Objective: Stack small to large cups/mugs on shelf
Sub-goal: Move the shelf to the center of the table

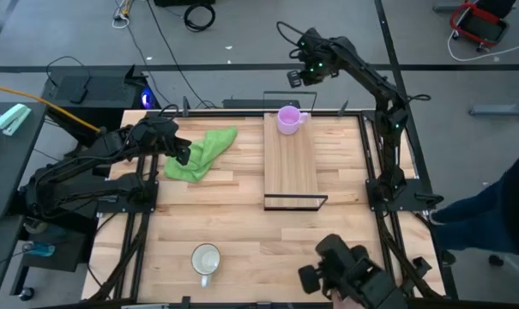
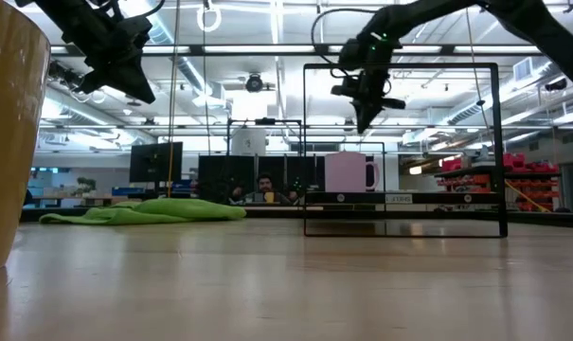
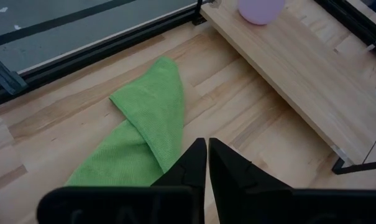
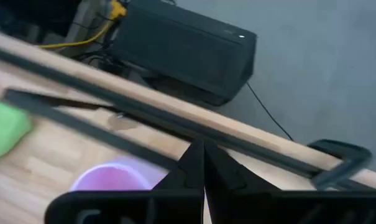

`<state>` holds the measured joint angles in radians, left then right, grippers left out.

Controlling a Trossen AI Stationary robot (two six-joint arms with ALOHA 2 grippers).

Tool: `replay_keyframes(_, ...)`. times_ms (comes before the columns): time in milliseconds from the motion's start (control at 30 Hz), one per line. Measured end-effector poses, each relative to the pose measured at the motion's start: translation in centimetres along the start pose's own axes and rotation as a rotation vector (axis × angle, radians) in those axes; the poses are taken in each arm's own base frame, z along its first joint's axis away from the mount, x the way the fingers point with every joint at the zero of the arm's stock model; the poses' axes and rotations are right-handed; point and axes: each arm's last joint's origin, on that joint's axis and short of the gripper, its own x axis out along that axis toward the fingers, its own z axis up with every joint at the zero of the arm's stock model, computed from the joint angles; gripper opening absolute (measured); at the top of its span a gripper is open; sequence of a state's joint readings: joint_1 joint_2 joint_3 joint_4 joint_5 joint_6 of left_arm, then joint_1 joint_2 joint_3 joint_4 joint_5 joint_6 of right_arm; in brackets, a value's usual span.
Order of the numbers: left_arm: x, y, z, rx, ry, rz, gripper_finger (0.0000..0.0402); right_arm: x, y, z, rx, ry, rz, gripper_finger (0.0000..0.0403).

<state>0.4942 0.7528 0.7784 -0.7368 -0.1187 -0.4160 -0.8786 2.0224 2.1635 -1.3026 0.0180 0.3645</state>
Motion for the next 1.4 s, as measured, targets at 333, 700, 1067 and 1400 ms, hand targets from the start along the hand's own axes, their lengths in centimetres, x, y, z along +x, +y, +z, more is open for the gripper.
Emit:
replay_keyframes(333, 0.0, 0.0, 0.0, -0.003, -0.003, 0.008, 0.0028, 1.5, -2.2, 0.1, 0.032, 0.082, -0.072, 0.0002)
replay_keyframes(700, 0.0, 0.0, 0.0, -0.013, -0.004, 0.010, 0.0026, 1.7, -0.3, -1.4, -0.026, 0.133, -0.138, 0.0000)
replay_keyframes(1067, 0.0, 0.0, 0.0, -0.010, -0.004, 0.010, 0.0021, 1.5, 2.0, -3.0, -0.081, 0.173, -0.178, 0.0000)
replay_keyframes(1400, 0.0, 0.0, 0.0, -0.010, -0.004, 0.010, 0.0026, 1.4, 4.0, -4.0, -0.115, 0.175, -0.160, 0.0000)
